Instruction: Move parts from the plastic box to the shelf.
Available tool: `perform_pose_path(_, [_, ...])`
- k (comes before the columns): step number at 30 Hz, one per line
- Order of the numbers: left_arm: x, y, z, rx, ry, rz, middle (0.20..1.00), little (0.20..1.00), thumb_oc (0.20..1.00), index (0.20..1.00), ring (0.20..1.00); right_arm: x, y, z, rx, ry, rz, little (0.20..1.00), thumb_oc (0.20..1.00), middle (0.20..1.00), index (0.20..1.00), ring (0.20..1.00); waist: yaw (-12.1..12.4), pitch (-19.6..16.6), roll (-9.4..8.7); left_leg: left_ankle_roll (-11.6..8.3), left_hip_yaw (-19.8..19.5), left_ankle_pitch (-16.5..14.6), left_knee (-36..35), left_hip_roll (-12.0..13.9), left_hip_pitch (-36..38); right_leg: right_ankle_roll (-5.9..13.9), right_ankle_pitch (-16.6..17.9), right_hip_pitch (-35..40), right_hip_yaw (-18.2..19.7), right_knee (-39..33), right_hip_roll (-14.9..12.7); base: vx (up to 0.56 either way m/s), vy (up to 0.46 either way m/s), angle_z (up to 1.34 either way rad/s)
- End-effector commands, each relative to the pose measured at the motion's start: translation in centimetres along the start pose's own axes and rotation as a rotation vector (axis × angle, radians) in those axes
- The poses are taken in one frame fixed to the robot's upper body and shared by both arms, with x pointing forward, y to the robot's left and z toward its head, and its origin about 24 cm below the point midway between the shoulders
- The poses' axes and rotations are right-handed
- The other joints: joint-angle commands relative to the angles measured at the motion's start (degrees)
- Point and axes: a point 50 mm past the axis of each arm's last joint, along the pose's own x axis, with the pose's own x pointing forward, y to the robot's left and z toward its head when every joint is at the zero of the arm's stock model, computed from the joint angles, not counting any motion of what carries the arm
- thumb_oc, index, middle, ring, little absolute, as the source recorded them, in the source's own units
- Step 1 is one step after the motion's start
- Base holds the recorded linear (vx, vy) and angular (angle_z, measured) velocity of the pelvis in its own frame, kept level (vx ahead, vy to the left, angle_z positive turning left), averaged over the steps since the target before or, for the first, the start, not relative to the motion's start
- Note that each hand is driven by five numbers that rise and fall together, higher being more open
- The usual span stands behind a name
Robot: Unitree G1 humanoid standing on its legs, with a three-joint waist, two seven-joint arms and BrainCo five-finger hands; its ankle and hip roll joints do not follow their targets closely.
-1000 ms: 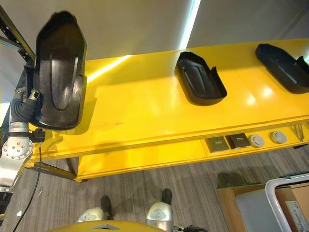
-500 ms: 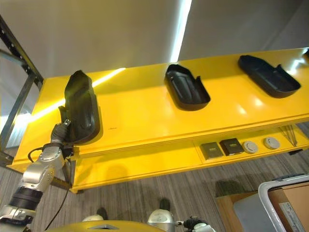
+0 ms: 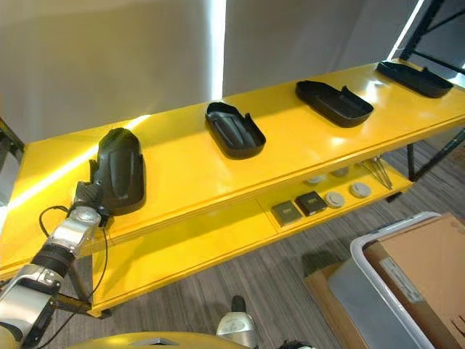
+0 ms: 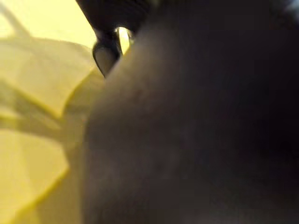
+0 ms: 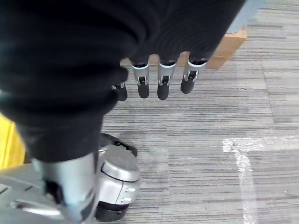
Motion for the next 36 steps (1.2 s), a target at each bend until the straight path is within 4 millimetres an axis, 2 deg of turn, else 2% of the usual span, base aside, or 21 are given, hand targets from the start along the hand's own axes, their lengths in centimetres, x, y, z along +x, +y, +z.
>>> perform_pose_path(1, [1.8, 3.1, 1.5, 0.102, 0.001, 0.096, 0.2, 0.2, 0.2, 0.2, 0.2, -0.1, -1.2, 2.0, -0.052, -0.066, -0.013, 1.0, 1.0, 1.0, 1.0, 1.0, -0.63, 4.49, 1.73, 2.16, 2.82, -3.64, 4.98, -0.46, 0.36, -1.19, -7.78, 4.85, -0.6, 2.75, 1.44, -0.01, 0.016, -0.12])
perform_pose_path(7, [2.4, 3.8, 0.4, 0.099, 0.08, 0.122, 0.2, 0.2, 0.2, 0.2, 0.2, -0.1, -1.4, 2.2, -0.069, -0.069, -0.011, 1.0, 1.0, 1.0, 1.0, 1.0, -1.03, 4.69, 1.96, 2.34, 2.91, -4.05, 5.48, -0.66, 0.32, -1.26, -8.12, 4.8, -0.28, 3.12, 1.28, 0.0, 0.009, -0.05])
perform_pose_path(14, [2.5, 2.8, -0.6, 0.064, 0.134, 0.083, 0.2, 0.2, 0.2, 0.2, 0.2, -0.1, -1.3, 2.7, -0.065, -0.079, -0.008, 1.0, 1.0, 1.0, 1.0, 1.0, -0.98, 5.6, 1.72, 2.44, 2.49, -4.39, 6.51, -0.5, -0.47, -1.43, -8.62, 4.26, 0.0, 4.04, 1.21, 0.0, -0.001, 0.0])
perform_pose_path(15, [2.5, 2.7, -0.6, 0.059, 0.135, 0.076, 0.253, 0.253, 0.253, 0.253, 0.253, -0.1, -1.2, 2.7, -0.066, -0.08, -0.008, 1.0, 1.0, 1.0, 1.0, 1.0, -0.99, 5.65, 1.68, 2.44, 2.48, -4.4, 6.56, -0.46, -0.53, -1.44, -8.66, 4.23, 0.02, 4.07, 1.23, 0.0, -0.007, 0.04])
perform_pose_path(16, [2.5, 2.7, -0.5, 0.053, 0.138, 0.07, 0.928, 0.928, 0.928, 0.928, 0.928, -0.1, -1.3, 2.7, -0.068, -0.081, -0.008, 1.0, 1.0, 1.0, 1.0, 1.0, -1.03, 5.71, 1.66, 2.44, 2.47, -4.43, 6.62, -0.44, -0.59, -1.47, -8.72, 4.19, 0.06, 4.12, 1.25, 0.0, -0.006, 0.03])
perform_pose_path(17, [2.5, 2.6, -0.5, 0.043, 0.141, 0.065, 1.0, 1.0, 1.0, 1.0, 1.0, -0.1, -1.3, 2.8, -0.07, -0.082, -0.008, 1.0, 1.0, 1.0, 1.0, 1.0, -1.05, 5.79, 1.65, 2.45, 2.46, -4.42, 6.66, -0.43, -0.64, -1.5, -8.75, 4.13, 0.12, 4.2, 1.27, 0.0, 0.0, 0.0])
perform_pose_path(22, [2.4, 2.1, -0.1, -0.002, 0.132, 0.051, 1.0, 1.0, 1.0, 1.0, 1.0, -0.1, -1.2, 3.0, -0.078, -0.089, -0.004, 1.0, 1.0, 1.0, 1.0, 1.0, -1.16, 5.98, 1.59, 2.54, 2.39, -4.5, 6.7, -0.43, -0.64, -1.66, -9.0, 4.02, 0.32, 4.49, 1.36, 0.0, 0.0, 0.0])
perform_pose_path(26, [2.4, 2.4, 1.6, -0.069, 0.049, 0.077, 1.0, 1.0, 1.0, 1.0, 1.0, -0.1, -1.0, 3.0, -0.074, -0.089, -0.002, 1.0, 1.0, 1.0, 1.0, 1.0, -0.86, 5.94, 1.53, 2.43, 2.26, -4.43, 6.56, -0.39, -0.53, -1.65, -8.99, 4.25, 0.13, 4.3, 1.31, 0.0, 0.0, 0.0])
perform_pose_path(33, [2.0, 6.3, 5.7, -0.127, -0.154, 0.181, 1.0, 1.0, 1.0, 1.0, 1.0, 0.0, -1.1, 2.7, -0.05, -0.084, -0.005, 1.0, 1.0, 1.0, 1.0, 1.0, 0.3, 6.4, 1.76, 2.29, 1.76, -4.16, 6.28, -0.37, -0.49, -1.81, -8.9, 4.7, -0.74, 4.0, 1.14, 0.0, 0.0, 0.0])
perform_pose_path(36, [1.1, 9.3, 7.9, -0.175, -0.304, 0.263, 1.0, 1.0, 1.0, 1.0, 1.0, 0.0, -1.1, 2.5, -0.026, -0.081, -0.007, 1.0, 1.0, 1.0, 1.0, 1.0, 1.47, 6.55, 1.8, 2.22, 1.05, -4.04, 6.06, -0.46, -0.52, -1.86, -8.8, 5.11, -1.46, 3.67, 0.98, -0.01, -0.001, 0.06])
